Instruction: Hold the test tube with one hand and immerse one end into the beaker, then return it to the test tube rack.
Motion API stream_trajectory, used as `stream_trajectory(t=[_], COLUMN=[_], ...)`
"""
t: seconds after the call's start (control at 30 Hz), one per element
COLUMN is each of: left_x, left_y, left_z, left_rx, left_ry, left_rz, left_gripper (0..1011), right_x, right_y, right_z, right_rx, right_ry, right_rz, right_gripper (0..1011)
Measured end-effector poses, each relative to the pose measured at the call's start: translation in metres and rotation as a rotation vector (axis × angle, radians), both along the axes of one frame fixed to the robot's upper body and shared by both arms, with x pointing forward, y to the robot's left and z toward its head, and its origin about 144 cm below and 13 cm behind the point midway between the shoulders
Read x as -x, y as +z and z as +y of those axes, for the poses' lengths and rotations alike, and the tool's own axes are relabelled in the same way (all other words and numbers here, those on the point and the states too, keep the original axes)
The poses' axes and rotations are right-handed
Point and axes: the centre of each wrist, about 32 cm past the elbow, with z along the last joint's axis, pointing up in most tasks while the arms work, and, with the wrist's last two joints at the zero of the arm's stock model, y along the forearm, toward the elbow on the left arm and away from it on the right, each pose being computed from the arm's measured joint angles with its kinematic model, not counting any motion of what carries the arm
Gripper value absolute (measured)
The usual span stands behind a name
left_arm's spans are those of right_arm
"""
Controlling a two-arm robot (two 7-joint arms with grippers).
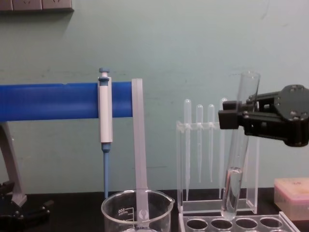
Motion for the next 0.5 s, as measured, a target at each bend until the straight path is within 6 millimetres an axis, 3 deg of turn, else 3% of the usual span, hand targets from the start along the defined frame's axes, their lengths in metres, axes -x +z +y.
stream_trajectory(t=[0.5], left_x=[0.000], left_y=[0.000], left_z=[0.000], left_rx=[0.000], left_ry=[0.000], left_rz=[0.000], left_gripper=[1000], right_x=[-0.002], right_y=[-0.024], right_z=[-0.006], right_rx=[-0.021], right_ry=[-0.024], right_rz=[0.021], right_gripper=[225])
